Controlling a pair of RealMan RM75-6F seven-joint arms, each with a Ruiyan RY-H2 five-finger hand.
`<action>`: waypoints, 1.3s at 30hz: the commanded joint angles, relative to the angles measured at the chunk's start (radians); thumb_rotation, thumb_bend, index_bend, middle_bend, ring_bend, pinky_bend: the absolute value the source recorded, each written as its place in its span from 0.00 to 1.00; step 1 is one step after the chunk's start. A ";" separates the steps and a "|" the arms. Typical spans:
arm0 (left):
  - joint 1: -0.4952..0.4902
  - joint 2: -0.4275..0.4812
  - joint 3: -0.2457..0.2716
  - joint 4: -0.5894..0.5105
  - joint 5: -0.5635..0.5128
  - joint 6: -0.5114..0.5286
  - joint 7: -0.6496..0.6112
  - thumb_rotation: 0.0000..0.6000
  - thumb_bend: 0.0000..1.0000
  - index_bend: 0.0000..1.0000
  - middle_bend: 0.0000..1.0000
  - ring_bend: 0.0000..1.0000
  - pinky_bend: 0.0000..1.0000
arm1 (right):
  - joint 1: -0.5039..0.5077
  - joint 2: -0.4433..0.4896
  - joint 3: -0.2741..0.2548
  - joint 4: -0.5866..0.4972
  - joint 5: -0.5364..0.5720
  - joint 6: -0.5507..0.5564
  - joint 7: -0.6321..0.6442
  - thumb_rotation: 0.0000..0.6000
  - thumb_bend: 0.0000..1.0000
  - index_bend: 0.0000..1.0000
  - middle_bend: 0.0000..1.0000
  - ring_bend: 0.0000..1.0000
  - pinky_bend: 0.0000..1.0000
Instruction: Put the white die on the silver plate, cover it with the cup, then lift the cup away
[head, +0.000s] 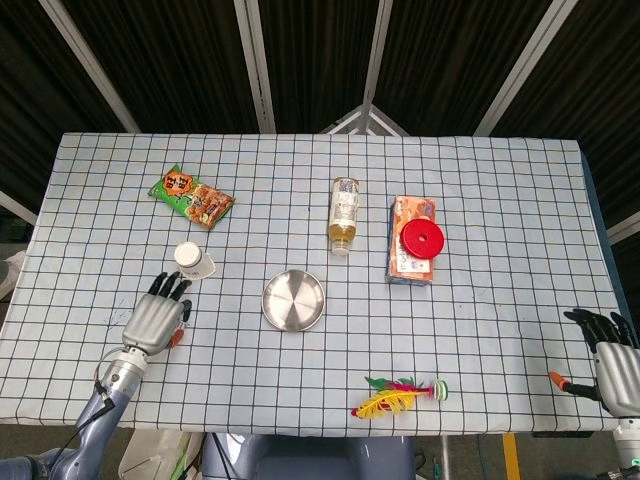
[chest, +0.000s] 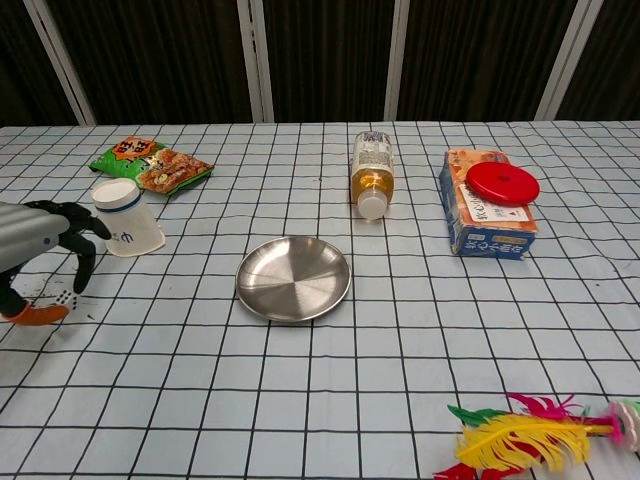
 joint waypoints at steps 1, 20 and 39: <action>0.002 0.095 0.018 -0.161 0.081 0.003 -0.047 1.00 0.48 0.53 0.13 0.00 0.01 | -0.001 0.001 0.000 -0.003 -0.003 0.004 0.002 1.00 0.10 0.21 0.19 0.15 0.00; -0.266 -0.199 -0.199 0.026 -0.146 -0.195 0.026 1.00 0.48 0.54 0.14 0.00 0.01 | -0.014 0.023 0.004 -0.003 0.014 0.011 0.033 1.00 0.10 0.21 0.19 0.15 0.00; -0.483 -0.464 -0.241 0.311 -0.353 -0.227 0.163 1.00 0.48 0.49 0.12 0.00 0.01 | -0.012 0.021 0.009 0.015 0.027 -0.003 0.047 1.00 0.10 0.21 0.19 0.15 0.00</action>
